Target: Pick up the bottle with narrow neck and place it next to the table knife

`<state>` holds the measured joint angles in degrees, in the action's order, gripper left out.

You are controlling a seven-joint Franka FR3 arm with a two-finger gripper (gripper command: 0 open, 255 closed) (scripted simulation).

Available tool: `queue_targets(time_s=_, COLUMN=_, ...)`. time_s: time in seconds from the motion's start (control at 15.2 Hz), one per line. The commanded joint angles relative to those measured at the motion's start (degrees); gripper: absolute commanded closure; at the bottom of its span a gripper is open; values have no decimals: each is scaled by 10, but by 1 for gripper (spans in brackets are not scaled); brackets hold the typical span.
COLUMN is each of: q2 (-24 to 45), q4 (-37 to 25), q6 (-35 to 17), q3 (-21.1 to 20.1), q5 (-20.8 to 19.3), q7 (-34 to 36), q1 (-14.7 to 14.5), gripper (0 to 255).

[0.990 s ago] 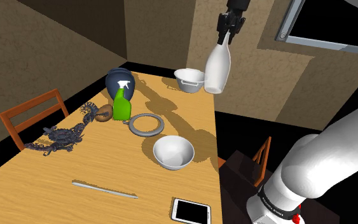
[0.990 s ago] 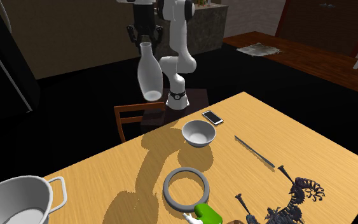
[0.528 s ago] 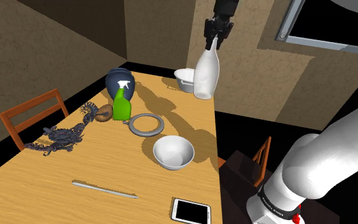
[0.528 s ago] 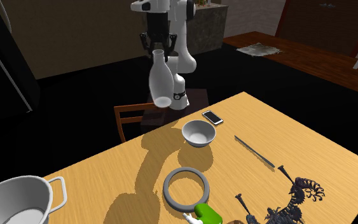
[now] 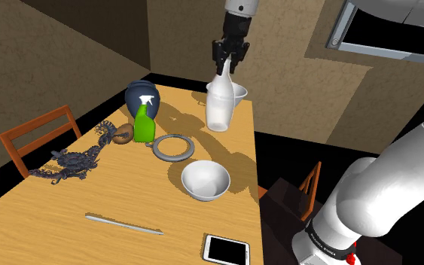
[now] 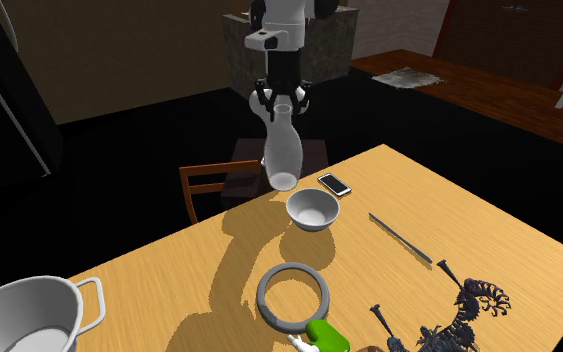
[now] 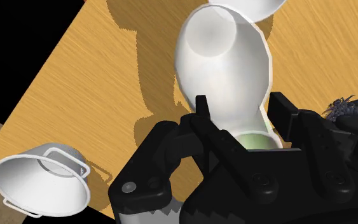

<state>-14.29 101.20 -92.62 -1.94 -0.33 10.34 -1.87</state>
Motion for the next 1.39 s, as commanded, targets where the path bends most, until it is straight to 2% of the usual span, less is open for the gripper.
queue_targets(time_s=0.0, q2=18, q4=2, q6=-20, q3=-16, q5=1, q7=26, q1=-9, gripper=255)
queue_targets(time_s=0.66, q2=119, q4=-16, q6=-101, q3=-81, q5=-14, q7=137, q1=-52, gripper=255)
queue_targets(time_s=1.32, q2=270, q4=-112, q6=-147, q3=-123, q5=-60, q7=245, q1=-109, gripper=255)
